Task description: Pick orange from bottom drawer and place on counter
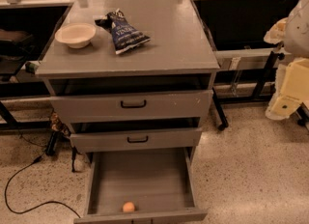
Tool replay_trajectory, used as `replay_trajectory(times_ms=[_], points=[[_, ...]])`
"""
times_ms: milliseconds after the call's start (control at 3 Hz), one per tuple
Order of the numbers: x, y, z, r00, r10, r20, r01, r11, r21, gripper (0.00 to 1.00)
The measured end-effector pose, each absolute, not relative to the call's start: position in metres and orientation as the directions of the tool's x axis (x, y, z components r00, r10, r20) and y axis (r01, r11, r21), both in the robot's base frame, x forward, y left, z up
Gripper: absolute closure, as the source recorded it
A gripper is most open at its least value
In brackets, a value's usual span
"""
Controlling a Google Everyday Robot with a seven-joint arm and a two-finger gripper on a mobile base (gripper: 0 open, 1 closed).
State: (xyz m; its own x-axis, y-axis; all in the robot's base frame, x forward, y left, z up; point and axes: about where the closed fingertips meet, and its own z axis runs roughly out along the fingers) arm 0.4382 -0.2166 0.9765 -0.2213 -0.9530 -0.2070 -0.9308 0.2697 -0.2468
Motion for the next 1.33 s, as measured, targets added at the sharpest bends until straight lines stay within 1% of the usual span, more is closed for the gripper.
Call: replay_trajectory(times_ms=[333, 667, 1000, 1333], points=[[0.438, -0.217, 0.977, -0.221, -0.953, -0.207, -0.931, 0.270, -0.247, 0.00], [0.442, -0.195, 0.969, -0.119, -0.976, -0.181, -0.949, 0.166, -0.269, 0.00], [0.444, -0.151, 0.945, 0.083, -0.988, -0.133, -0.957, -0.042, -0.288, 0.00], [0.443, -0.095, 0.899, 0.329, -0.943, -0.053, -0.915, -0.305, -0.265, 0.00]])
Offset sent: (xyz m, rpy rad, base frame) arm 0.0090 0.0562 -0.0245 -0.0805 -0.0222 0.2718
